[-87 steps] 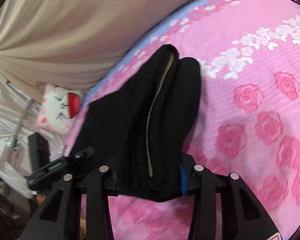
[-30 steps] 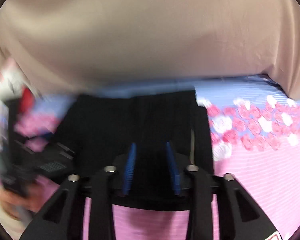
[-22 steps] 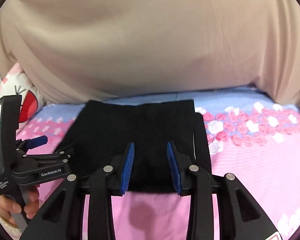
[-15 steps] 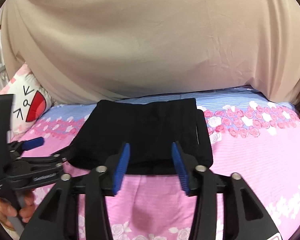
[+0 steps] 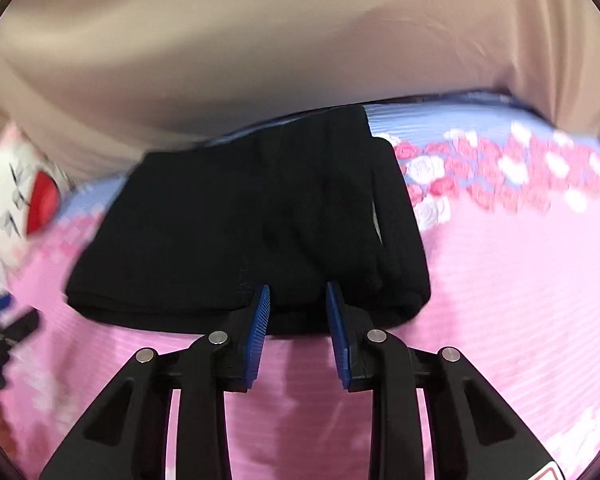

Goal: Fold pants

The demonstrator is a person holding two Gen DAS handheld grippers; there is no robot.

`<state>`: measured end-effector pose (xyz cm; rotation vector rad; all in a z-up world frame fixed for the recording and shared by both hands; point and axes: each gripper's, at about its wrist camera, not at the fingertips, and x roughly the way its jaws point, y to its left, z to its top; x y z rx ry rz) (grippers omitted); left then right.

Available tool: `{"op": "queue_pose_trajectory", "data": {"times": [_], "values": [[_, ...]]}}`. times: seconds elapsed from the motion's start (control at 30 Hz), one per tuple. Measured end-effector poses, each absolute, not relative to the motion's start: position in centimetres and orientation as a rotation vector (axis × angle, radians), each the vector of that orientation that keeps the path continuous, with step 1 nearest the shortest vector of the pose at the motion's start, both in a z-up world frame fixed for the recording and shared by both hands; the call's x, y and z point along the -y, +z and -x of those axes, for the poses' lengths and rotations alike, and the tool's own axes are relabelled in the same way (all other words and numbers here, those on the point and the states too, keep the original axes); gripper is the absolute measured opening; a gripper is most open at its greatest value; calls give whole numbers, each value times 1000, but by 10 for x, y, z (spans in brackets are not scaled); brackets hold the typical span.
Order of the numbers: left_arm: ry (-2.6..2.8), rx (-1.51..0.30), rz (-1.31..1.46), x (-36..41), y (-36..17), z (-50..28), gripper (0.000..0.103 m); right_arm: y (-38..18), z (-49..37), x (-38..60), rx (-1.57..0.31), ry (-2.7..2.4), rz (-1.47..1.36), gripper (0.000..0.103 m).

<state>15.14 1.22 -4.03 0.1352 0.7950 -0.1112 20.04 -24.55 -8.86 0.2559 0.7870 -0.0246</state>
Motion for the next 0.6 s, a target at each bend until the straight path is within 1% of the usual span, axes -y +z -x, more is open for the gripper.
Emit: {"op": "queue_pose_trajectory", "data": {"times": [0.03, 0.07, 0.2, 0.23, 0.27, 0.3, 0.43, 0.6], "values": [[-110, -799, -136, -12, -42, -152, 98, -81, -191, 241, -764, -26, -256, 31], [-110, -805, -136, -12, -44, -152, 98, -76, -184, 238, -746, -25, -249, 34], [-123, -815, -130, -10, -48, -150, 98, -61, -149, 225, -688, -35, -217, 34], [-123, -811, -138, -8, -49, -147, 98, -58, -140, 222, -679, -44, -205, 38], [-124, -807, -145, -6, -49, -144, 98, -57, -132, 221, -671, -60, -191, 46], [-124, -804, -151, -5, -49, -141, 98, -56, -122, 219, -658, -84, -174, 48], [-138, -795, -166, -2, -48, -125, 98, -56, -109, 225, -664, -108, -165, 50], [-161, -806, -134, -4, -54, -129, 98, -72, -140, 259, -731, -84, -233, 55]]}}
